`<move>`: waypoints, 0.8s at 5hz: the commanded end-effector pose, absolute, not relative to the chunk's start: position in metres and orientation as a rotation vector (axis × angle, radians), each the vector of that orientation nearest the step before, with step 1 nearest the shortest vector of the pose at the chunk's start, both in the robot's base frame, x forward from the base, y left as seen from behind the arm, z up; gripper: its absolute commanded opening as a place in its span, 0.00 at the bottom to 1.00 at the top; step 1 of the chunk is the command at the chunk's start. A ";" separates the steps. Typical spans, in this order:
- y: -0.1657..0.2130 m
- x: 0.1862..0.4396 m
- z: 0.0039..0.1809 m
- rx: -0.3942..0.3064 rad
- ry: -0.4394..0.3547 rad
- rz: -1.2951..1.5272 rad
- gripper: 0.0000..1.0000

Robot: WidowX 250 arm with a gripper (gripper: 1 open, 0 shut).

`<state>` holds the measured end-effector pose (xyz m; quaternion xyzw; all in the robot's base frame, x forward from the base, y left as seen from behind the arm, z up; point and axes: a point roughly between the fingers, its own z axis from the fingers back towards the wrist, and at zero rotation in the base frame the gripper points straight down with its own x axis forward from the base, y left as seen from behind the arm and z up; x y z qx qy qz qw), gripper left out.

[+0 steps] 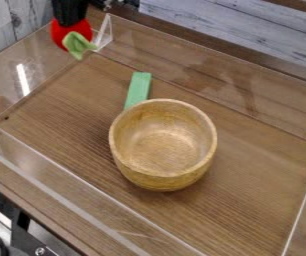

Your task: Move the red object to the left side of the table

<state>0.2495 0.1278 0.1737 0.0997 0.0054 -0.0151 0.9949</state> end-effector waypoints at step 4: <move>0.154 0.264 0.105 0.219 -0.035 -0.093 0.00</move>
